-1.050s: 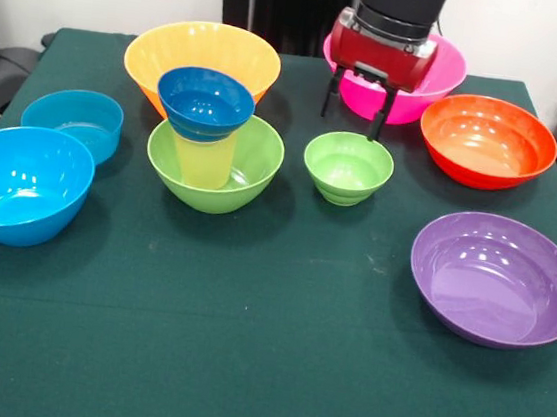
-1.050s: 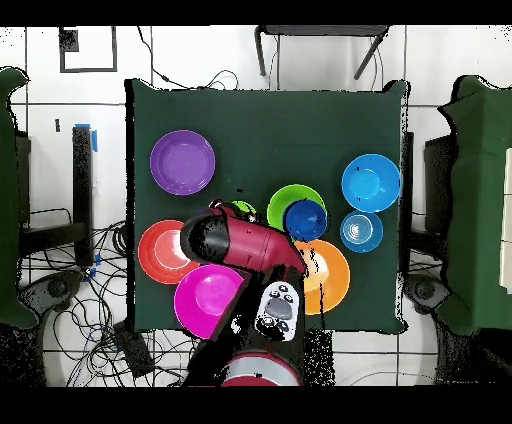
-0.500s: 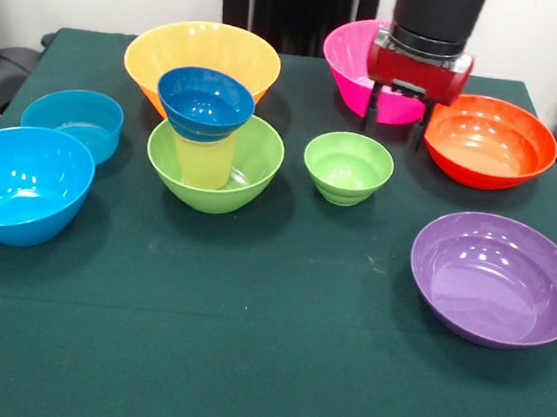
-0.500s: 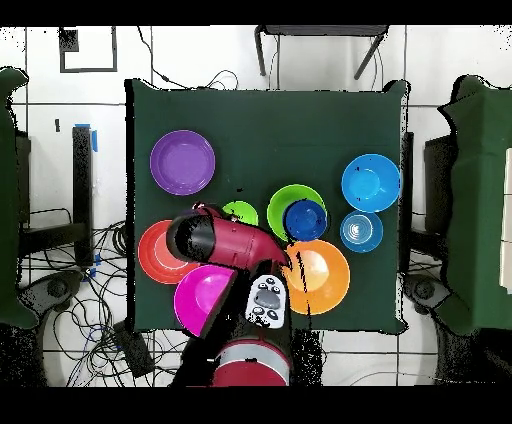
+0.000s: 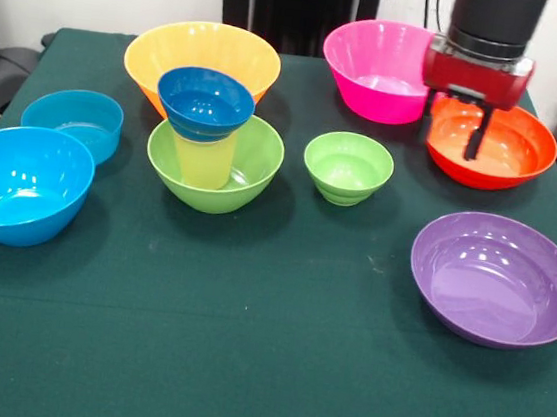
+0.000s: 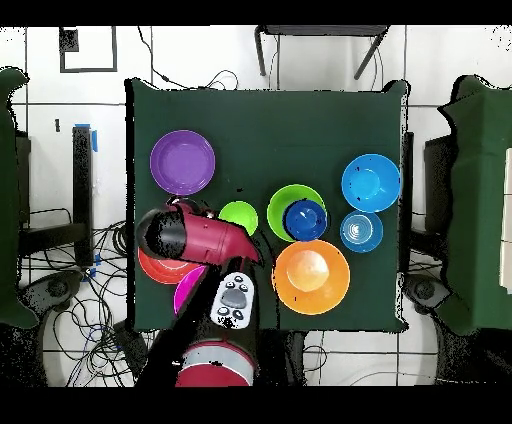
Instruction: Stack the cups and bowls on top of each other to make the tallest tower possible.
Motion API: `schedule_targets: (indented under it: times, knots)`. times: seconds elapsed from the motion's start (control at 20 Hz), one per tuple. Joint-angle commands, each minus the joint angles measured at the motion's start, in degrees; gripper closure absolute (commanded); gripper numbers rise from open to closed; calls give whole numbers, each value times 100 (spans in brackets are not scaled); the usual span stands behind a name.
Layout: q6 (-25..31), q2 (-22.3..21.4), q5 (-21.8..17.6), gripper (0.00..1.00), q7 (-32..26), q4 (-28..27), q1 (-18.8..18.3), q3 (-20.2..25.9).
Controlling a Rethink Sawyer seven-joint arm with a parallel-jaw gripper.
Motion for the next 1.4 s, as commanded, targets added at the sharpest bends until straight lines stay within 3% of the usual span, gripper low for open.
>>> schedule_targets:
  times: [0.05,0.75,1.05,1.4]
  knots:
    - [837,441,332,0,1162,-586,212,360]
    - [260,817,822,0,1852,-472,843,242]
    - [735,637,585,0,1676,-699,883,-104]
    - [1831,381,-90,0,673,-1444,286,-340]
